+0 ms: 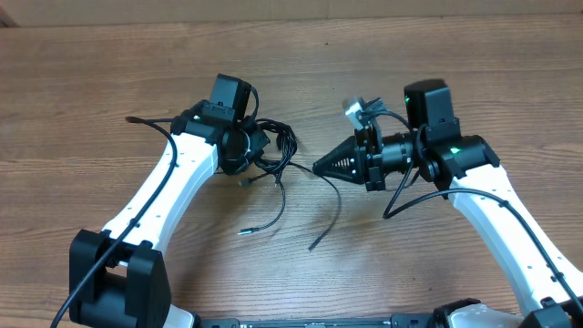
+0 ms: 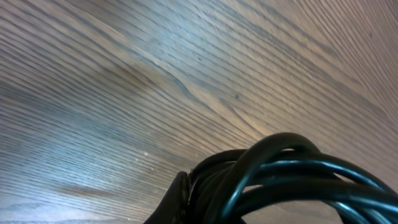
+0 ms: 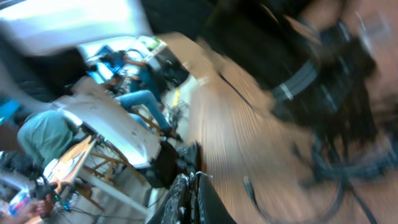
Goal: Untangle cables
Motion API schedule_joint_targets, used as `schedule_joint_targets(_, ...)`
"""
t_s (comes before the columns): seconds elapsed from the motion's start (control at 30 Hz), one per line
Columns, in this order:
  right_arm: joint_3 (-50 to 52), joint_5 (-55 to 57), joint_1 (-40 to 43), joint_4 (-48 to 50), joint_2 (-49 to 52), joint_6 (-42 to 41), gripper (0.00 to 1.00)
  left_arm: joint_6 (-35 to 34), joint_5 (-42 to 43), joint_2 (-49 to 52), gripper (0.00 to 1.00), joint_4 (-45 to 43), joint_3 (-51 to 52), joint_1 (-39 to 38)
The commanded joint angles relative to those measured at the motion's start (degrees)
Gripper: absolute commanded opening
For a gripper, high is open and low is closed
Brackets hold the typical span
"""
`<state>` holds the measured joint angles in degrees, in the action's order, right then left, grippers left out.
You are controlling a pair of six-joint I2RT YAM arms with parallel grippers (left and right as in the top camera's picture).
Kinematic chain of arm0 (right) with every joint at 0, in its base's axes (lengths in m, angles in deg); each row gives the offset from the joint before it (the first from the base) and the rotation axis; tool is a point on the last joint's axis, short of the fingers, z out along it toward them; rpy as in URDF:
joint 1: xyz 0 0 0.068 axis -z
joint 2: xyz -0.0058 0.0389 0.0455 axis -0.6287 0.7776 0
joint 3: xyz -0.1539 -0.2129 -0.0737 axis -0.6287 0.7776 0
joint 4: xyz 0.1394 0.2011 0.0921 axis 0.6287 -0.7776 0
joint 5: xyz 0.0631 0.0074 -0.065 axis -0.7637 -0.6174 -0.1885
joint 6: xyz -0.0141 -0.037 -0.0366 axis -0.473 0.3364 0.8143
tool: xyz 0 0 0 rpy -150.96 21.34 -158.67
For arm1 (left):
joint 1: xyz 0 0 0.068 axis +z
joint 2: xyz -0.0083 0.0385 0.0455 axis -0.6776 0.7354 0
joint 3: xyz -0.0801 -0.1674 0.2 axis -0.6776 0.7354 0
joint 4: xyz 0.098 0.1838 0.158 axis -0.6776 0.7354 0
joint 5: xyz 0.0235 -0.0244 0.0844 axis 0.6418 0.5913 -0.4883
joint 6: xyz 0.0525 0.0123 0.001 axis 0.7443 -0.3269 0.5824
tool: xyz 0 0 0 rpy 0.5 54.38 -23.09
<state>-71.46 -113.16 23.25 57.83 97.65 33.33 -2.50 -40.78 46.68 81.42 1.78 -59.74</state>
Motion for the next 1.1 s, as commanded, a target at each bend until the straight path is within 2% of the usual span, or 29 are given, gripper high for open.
schedule_joint_targets(0.0, -1.3, -9.3, 1.0, 5.6, -2.0, 0.0, 0.04, 1.3, -1.9, -0.3, 0.04, -0.4, -1.1, 0.5)
schedule_joint_targets(0.1, -1.3, -9.6, 1.1, 9.2, -2.0, -0.1, 0.04, 5.8, -1.1, 0.1, 0.05, -0.6, -1.1, 0.5)
schedule_joint_targets(0.13, -1.3, -9.1, 1.1, 9.6, -2.0, -0.1, 0.07, 7.3, -0.5, 0.2, 0.04, -0.7, -1.1, 0.5)
schedule_joint_targets(0.23, -1.3, -1.3, 1.1, 7.6, -2.0, -0.1, 0.26, 14.5, 2.5, 0.4, 0.04, -2.0, -1.1, 0.5)
schedule_joint_targets(0.3, -1.3, 11.8, 1.0, 4.1, -1.9, -0.1, 0.45, 21.2, 6.3, 0.4, 0.04, -3.8, -1.1, 0.5)
schedule_joint_targets(0.43, -1.3, 33.3, 0.7, -0.3, -1.6, -0.1, 0.63, 32.6, 9.1, 0.4, 0.04, -5.5, -1.1, 0.5)
schedule_joint_targets(0.5, -1.3, 38.3, 0.7, -0.9, -1.4, -0.2, 0.71, 37.4, 9.2, 0.4, 0.04, -5.6, -1.1, 0.5)
schedule_joint_targets(0.63, -1.3, 39.8, 0.4, -1.3, -0.1, -1.7, 0.73, 39.8, 9.2, 0.4, 0.04, -5.8, -1.1, 0.4)
schedule_joint_targets(0.83, -1.3, 46.2, -5.3, -1.6, 3.9, -5.8, 0.69, 39.5, 8.2, 0.4, 0.04, -7.5, -1.1, -2.3)
schedule_joint_targets(1.0, -1.3, 48.9, -10.1, -1.3, 4.7, -6.3, 0.69, 38.2, -1.4, 0.4, 0.04, -8.1, -1.1, -6.3)
schedule_joint_targets(1.03, -1.3, 50.5, -10.6, -1.3, 4.7, -7.2, 0.67, 38.2, -3.0, 0.4, 0.04, -8.0, -1.1, -7.1)
schedule_joint_targets(1.07, -1.3, 52.6, -10.9, -1.5, 4.7, -8.7, 0.62, 38.2, -4.1, 0.4, 0.04, -8.0, -1.1, -7.8)
